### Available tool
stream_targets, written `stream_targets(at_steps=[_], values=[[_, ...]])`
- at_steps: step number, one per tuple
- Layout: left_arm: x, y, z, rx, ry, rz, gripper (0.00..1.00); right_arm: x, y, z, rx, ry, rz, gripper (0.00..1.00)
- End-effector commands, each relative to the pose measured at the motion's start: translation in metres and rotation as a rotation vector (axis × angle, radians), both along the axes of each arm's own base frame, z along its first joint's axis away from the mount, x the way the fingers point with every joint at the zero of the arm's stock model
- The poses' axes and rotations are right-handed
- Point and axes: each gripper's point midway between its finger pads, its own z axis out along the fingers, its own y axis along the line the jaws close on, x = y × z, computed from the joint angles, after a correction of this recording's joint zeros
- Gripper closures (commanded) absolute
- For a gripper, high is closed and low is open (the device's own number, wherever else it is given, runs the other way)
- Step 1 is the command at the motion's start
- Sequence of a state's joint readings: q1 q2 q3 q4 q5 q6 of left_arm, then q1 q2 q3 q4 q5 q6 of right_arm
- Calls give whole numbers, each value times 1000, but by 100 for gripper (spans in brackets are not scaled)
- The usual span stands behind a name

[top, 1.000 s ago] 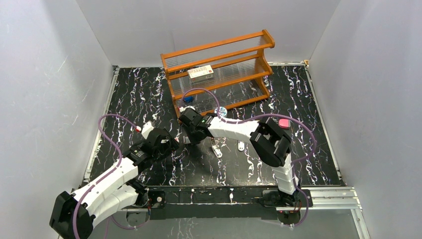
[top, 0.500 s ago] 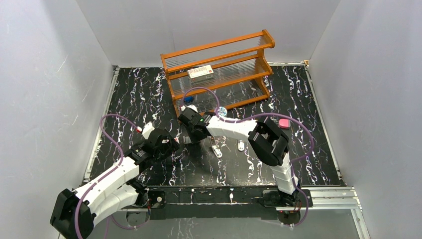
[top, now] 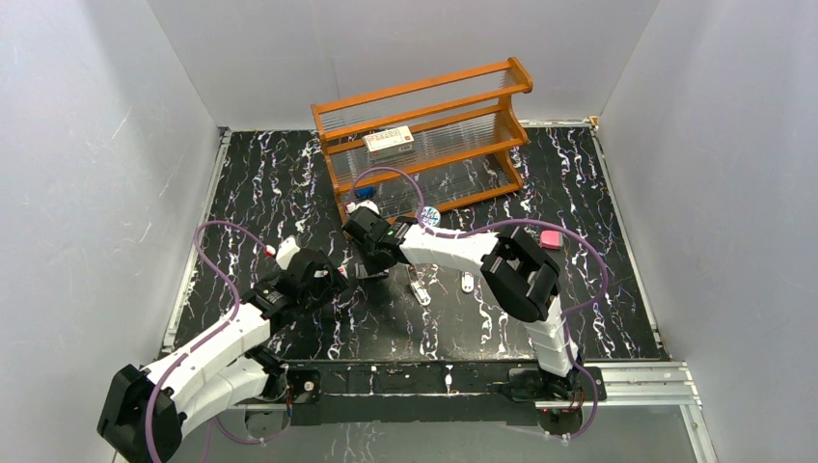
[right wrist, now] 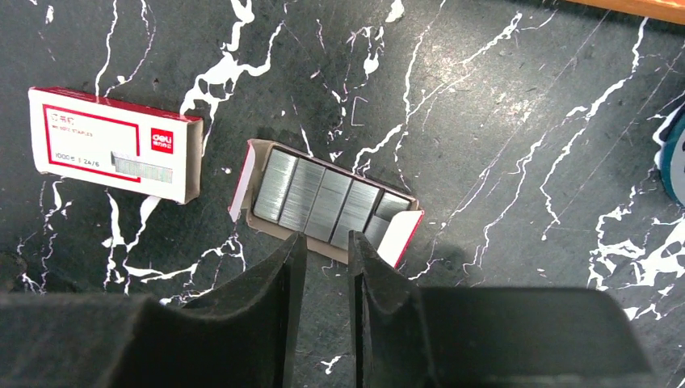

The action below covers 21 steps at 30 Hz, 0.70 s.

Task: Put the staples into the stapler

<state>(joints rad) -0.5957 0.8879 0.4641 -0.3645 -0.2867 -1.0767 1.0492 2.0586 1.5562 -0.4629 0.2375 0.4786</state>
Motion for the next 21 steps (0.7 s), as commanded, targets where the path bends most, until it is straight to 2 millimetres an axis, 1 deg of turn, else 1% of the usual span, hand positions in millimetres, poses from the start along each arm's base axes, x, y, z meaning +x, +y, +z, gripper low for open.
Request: stream_targets(at_steps=[1, 12, 16, 21], values=[[-2, 5, -6, 22, 5, 5, 27, 13, 7, 14, 12, -47, -30, 65], [-2, 5, -8, 25, 11, 4, 26, 21, -12, 8, -61, -63, -100, 60], [-2, 5, -9, 28, 15, 3, 26, 23, -14, 6, -70, -60, -109, 59], [-3, 5, -11, 27, 17, 3, 26, 22, -12, 4, -62, -44, -104, 56]])
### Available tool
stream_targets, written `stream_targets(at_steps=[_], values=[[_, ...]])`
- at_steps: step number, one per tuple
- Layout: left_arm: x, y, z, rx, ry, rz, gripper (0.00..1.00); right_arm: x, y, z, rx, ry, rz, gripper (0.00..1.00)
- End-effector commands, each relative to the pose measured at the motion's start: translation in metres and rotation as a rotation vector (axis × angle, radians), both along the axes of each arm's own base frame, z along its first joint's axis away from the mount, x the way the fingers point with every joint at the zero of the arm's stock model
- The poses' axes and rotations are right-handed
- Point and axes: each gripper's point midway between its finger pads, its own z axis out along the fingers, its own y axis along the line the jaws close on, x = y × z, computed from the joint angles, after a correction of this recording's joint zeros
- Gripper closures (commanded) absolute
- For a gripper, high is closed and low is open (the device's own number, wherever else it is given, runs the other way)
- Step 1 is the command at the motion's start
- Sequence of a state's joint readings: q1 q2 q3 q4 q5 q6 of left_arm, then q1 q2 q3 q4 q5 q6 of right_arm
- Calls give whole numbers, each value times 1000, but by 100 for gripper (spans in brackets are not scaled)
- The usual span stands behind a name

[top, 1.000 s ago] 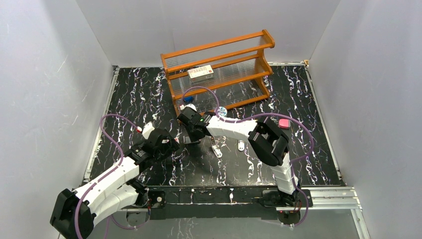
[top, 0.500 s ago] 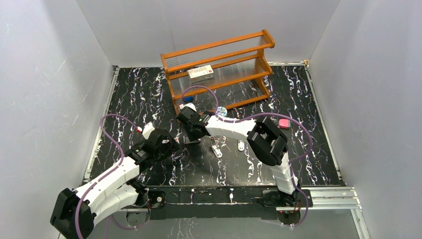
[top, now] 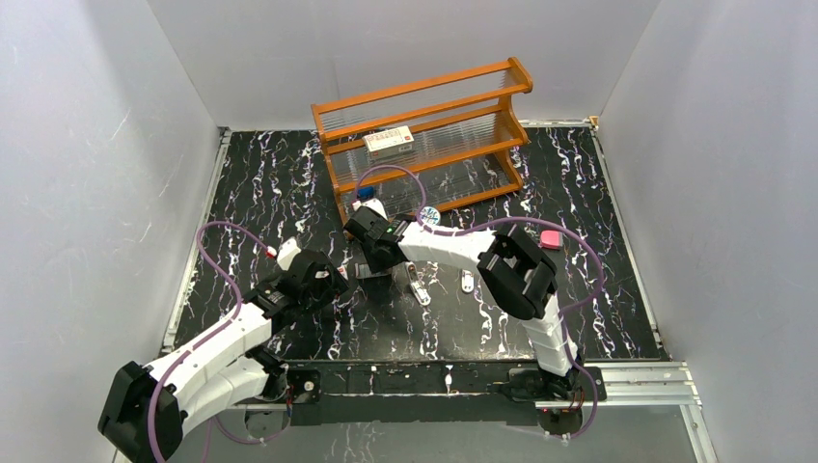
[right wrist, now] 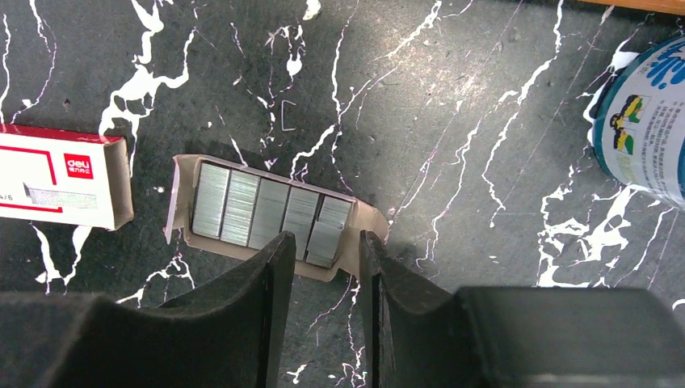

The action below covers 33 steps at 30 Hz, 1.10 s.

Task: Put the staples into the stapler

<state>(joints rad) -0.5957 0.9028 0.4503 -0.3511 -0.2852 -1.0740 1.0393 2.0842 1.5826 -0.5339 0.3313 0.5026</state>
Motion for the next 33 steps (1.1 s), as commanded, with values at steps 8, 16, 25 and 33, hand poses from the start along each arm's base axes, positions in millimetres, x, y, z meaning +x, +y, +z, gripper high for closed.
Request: stream_targets(at_steps=[8, 16, 25, 33], values=[[-3, 5, -5, 21, 7, 4, 26, 9, 10, 5, 44, 17, -42, 56], [-3, 6, -6, 23, 7, 5, 26, 6, 5, -1, 42, 48, -67, 61], [-4, 6, -6, 22, 7, 7, 26, 11, 6, 6, 86, 39, -86, 69], [-3, 6, -6, 20, 6, 9, 26, 14, 10, 28, 145, 7, -89, 71]])
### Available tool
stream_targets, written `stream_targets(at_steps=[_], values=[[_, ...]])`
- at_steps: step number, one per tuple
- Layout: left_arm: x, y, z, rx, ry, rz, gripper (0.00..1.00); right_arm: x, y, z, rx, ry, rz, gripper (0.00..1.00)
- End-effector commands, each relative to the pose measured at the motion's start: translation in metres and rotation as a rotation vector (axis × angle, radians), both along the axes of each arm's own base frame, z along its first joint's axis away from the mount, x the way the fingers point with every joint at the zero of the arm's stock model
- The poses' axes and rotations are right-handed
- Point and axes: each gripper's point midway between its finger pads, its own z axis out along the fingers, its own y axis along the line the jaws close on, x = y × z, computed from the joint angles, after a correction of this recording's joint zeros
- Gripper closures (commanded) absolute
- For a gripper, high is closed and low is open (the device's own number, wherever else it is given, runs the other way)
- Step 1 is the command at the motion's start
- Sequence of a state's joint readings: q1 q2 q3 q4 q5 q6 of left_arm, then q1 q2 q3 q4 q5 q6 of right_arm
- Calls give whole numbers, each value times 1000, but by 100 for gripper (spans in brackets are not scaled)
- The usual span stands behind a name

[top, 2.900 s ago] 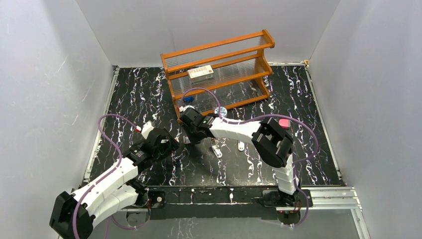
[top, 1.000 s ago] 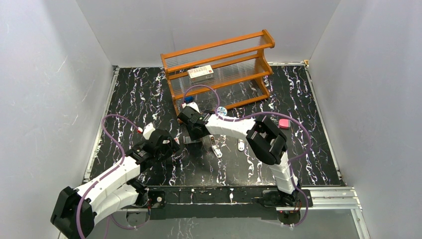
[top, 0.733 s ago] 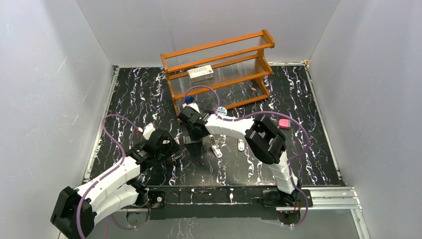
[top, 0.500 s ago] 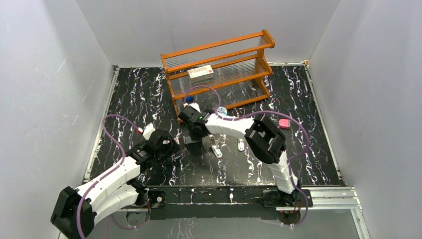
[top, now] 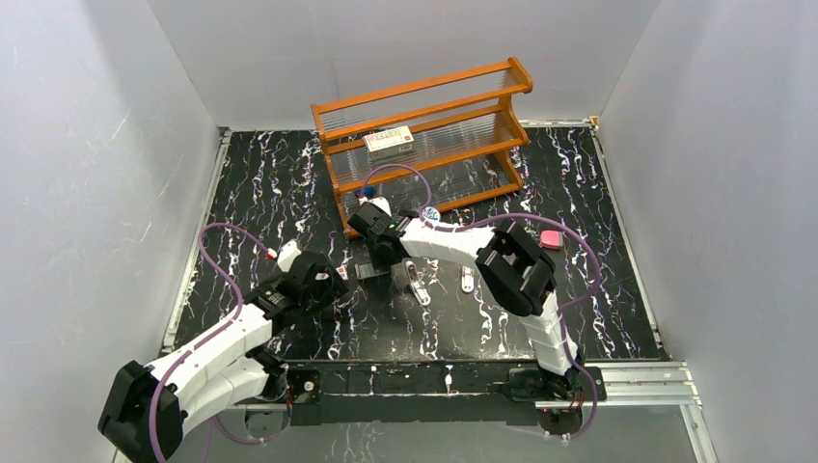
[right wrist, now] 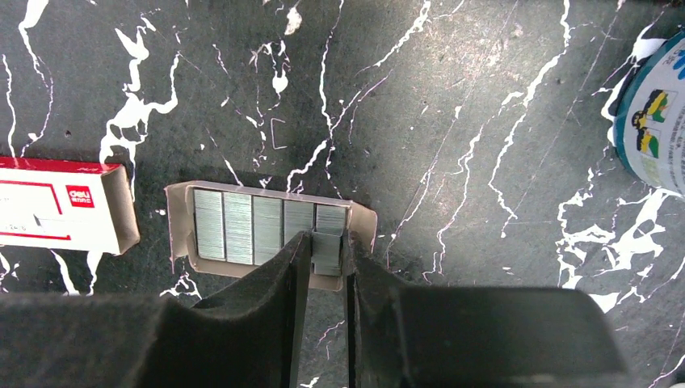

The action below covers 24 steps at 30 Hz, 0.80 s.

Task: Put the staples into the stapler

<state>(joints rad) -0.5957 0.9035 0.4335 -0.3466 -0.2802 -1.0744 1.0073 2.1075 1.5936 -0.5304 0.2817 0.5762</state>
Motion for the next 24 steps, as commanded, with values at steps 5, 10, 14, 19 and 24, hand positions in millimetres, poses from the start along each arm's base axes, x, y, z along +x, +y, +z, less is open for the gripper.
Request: stream_targets(at_steps=[5, 10, 14, 19, 24], values=[[0, 5, 0, 17, -6, 10, 26, 7, 8, 40, 122, -60, -15, 71], [-1, 5, -1, 17, -4, 9, 26, 6, 7, 40, 137, -61, -22, 71], [0, 5, 0, 16, -7, 10, 26, 5, 10, 42, 151, -55, -12, 72], [0, 4, 1, 16, -11, 7, 26, -5, 8, 49, 178, -33, 14, 72], [2, 5, 5, 17, -21, 9, 26, -28, 0, 54, 194, 12, 43, 72]])
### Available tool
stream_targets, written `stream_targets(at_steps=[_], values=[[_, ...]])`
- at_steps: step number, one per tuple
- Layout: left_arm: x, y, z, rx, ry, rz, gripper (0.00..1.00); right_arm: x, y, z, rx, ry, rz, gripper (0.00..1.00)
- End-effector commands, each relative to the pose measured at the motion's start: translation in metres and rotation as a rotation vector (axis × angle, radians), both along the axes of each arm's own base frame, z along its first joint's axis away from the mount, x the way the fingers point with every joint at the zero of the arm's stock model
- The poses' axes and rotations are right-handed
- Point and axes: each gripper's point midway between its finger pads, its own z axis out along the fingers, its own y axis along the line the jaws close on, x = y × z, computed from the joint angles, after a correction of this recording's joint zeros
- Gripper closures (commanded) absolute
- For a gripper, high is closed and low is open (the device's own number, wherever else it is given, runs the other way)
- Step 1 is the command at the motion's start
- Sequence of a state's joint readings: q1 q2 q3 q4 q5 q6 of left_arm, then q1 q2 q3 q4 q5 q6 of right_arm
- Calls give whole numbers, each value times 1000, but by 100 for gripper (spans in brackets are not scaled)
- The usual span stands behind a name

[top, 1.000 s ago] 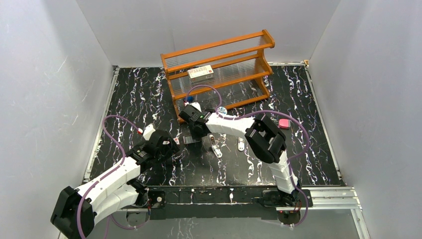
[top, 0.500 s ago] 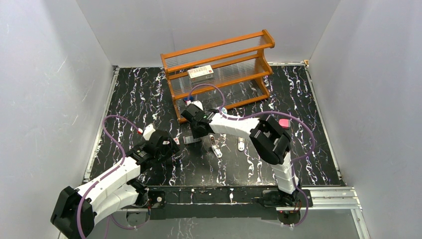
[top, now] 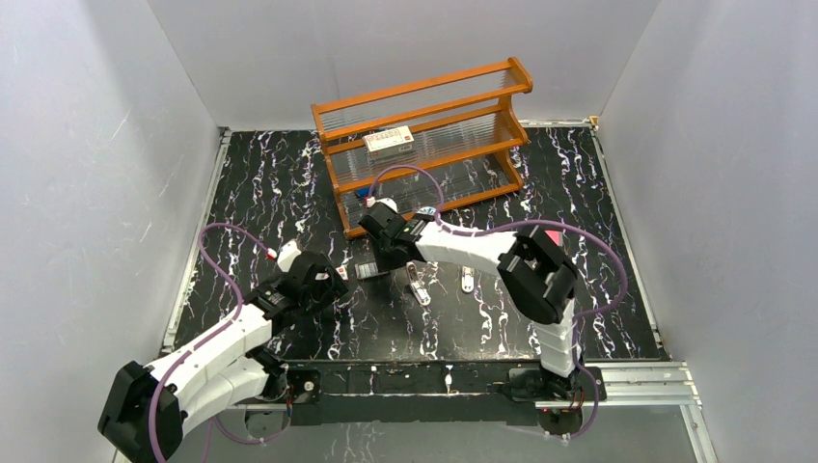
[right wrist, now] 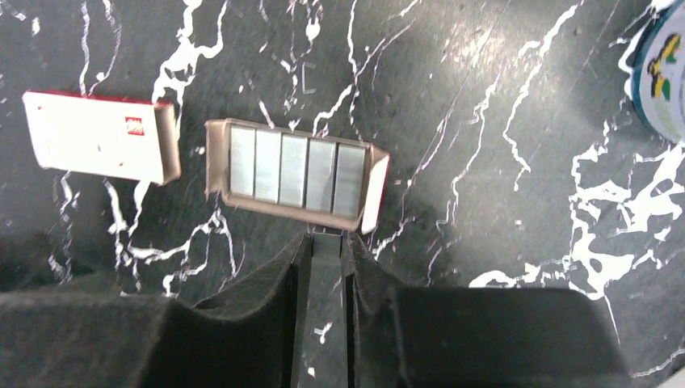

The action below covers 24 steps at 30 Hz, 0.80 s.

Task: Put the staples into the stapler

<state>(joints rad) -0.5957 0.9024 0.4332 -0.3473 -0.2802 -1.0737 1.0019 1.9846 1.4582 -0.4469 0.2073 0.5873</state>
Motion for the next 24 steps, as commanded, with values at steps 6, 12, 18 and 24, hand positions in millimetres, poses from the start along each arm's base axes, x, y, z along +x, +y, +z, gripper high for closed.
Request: stream_targets(at_steps=[6, 12, 18, 24], values=[[3, 5, 8, 17, -27, 11, 26, -42, -3, 25, 59, 49, 61, 72], [3, 6, 10, 22, -29, 13, 26, -75, -4, 2, -6, 99, 106, 71], [2, 7, 9, 23, -28, 15, 26, -88, -9, -10, -81, 96, 136, 71], [2, 8, 8, 31, -25, 13, 26, -89, -9, -17, -117, 102, 159, 70]])
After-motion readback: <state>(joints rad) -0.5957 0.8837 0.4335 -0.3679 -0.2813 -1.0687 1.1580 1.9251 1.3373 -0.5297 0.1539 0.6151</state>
